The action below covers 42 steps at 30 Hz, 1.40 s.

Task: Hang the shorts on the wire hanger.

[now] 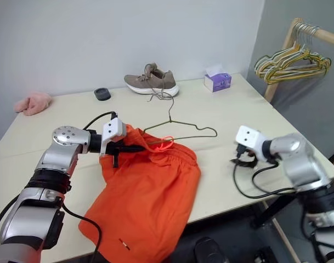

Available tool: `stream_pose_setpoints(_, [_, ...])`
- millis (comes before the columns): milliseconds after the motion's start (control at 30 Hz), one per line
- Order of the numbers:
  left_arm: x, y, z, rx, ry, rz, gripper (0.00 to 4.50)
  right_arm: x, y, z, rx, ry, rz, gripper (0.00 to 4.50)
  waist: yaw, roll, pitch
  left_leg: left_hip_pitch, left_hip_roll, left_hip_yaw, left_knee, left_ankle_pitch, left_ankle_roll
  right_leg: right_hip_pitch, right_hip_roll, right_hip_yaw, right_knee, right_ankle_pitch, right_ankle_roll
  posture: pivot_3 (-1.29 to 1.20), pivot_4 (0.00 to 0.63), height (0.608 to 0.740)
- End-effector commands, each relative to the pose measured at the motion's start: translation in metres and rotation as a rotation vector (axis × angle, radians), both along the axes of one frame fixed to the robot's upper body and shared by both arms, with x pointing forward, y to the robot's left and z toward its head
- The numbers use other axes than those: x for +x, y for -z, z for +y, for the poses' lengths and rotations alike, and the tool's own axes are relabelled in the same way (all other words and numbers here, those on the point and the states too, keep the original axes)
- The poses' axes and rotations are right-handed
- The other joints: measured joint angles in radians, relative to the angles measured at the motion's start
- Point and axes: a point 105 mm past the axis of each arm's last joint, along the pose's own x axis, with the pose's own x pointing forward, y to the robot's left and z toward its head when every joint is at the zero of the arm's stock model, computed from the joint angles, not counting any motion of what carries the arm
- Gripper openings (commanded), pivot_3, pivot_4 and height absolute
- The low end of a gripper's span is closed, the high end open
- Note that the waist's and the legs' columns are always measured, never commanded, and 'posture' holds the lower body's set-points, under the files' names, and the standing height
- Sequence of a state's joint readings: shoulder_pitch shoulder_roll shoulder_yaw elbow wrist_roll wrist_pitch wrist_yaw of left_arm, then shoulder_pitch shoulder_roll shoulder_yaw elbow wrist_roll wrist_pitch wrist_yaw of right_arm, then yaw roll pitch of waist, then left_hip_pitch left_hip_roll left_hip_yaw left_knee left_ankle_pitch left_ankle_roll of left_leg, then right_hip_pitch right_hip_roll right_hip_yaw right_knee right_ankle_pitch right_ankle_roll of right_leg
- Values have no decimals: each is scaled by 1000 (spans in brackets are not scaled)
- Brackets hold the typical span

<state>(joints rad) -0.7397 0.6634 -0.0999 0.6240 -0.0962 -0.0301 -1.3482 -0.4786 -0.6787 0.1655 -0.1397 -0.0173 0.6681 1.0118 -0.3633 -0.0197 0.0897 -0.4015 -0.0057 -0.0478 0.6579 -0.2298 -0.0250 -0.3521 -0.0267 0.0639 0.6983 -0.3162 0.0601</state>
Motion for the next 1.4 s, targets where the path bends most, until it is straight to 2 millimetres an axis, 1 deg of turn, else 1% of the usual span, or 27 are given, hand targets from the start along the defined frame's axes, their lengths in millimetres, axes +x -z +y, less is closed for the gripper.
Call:
stream_pose_setpoints(33, [4, -23, 2, -63, -34, -75, 0, -11, -12, 34, 216, 78, 38, 4486, 2, 0, 0, 0, 0, 0, 0, 0, 0, 0, 0, 0, 0, 0, 0, -307, 40, 740])
stream_pose_setpoints(100, [5, -23, 2, -71, -39, -74, 0, -13, -7, 46, 277, 121, 80, 4486, 8, 0, 0, 0, -1, -1, 0, 0, 0, 0, -1, 0, 0, 0, 0, -298, 39, 740])
stream_pose_setpoints(200, [4, -24, 1, -68, -38, -79, 0, -17, 5, 75, 422, 186, 197, 4486, 23, -2, -1, -1, -2, 0, 1, 0, 0, 0, -2, 0, 0, 0, 0, -291, 39, 740])
stream_pose_setpoints(300, [3, -25, 0, -68, -38, -84, 0, -20, 14, 92, 485, 217, 295, 4486, 34, -1, -1, 0, -2, -1, 1, 0, 0, 0, -2, -1, 0, 0, 0, -287, 37, 740])
stream_pose_setpoints(367, [3, -25, 0, -68, -38, -86, 0, -20, 19, 96, 486, 229, 321, 4486, 41, -1, -1, -1, -2, -1, 1, 0, 0, 0, -2, 0, 0, 0, 0, -287, 36, 740])
stream_pose_setpoints(500, [2, -25, -1, -71, -40, -89, 0, -14, 31, 98, 455, 265, 319, 4486, 56, -2, -1, -1, -2, 0, 2, 0, 0, -1, -2, 0, 0, 0, 0, -282, 31, 740])
stream_pose_setpoints(667, [0, -25, -1, -77, -48, -95, 0, -4, 35, 97, 406, 299, 239, 4486, 56, -2, -1, -1, -2, 0, 1, 0, 0, -1, -2, 0, 0, 0, 0, -276, 25, 740])
stream_pose_setpoints(800, [-1, -25, -1, -82, -56, -95, 0, 0, 40, 101, 449, 334, 244, 4486, 56, -2, -2, -1, -2, 0, 1, 0, 0, -1, -2, 0, 0, 0, 0, -274, 23, 740])
stream_pose_setpoints(900, [-1, -25, -1, -88, -67, -99, 0, 2, 43, 102, 440, 338, 225, 3964, 56, -2, -2, -1, -2, 0, 1, 0, 0, -1, -1, -1, 0, 0, 0, -274, 23, 740])
stream_pose_setpoints(933, [0, -26, 0, -92, -77, -103, 0, 3, 44, 101, 429, 333, 213, 3662, 56, -2, -2, -1, -2, 0, 1, 0, 0, -1, -1, -1, 0, 0, 0, -274, 23, 740])
stream_pose_setpoints(1000, [1, -29, 3, -104, -96, -111, 0, 3, 43, 98, 403, 323, 176, 2995, 57, -2, -2, -1, -2, 0, 1, 0, 0, -1, -1, 0, 0, 0, 0, -274, 23, 740])
stream_pose_setpoints(1133, [2, -34, 6, -153, -129, -102, 0, 10, 40, 87, 377, 337, 97, 1510, 57, -2, -2, -1, -2, 0, 1, 0, 0, -1, -1, 0, 0, 0, 0, -274, 23, 740])
stream_pose_setpoints(1200, [-3, -34, 5, -174, -125, -78, 0, 15, 36, 78, 361, 350, 51, 856, 57, -2, -2, -1, -2, 0, 1, 0, 0, -1, -1, -1, 0, 0, 0, -273, 28, 740])
stream_pose_setpoints(1267, [-10, -35, 6, -205, -114, -31, 0, 22, 30, 64, 369, 384, 26, 97, 55, -2, -2, -1, -2, 0, 1, 0, 0, -1, -1, 0, 0, 0, 0, -273, 28, 740])
stream_pose_setpoints(1333, [-15, -36, 6, -214, -108, -9, 0, 25, 28, 58, 373, 398, 15, 40, 56, -2, -2, -1, -2, 0, 1, 0, 0, -1, -1, 0, 0, 0, 0, -272, 31, 740])
stream_pose_setpoints(1400, [-28, -34, 9, -197, -72, 48, 0, 32, 20, 33, 367, 449, -15, 40, 55, -2, -1, -1, -1, 0, 1, 0, 0, -1, 0, 0, 0, 0, 0, -268, 32, 740])
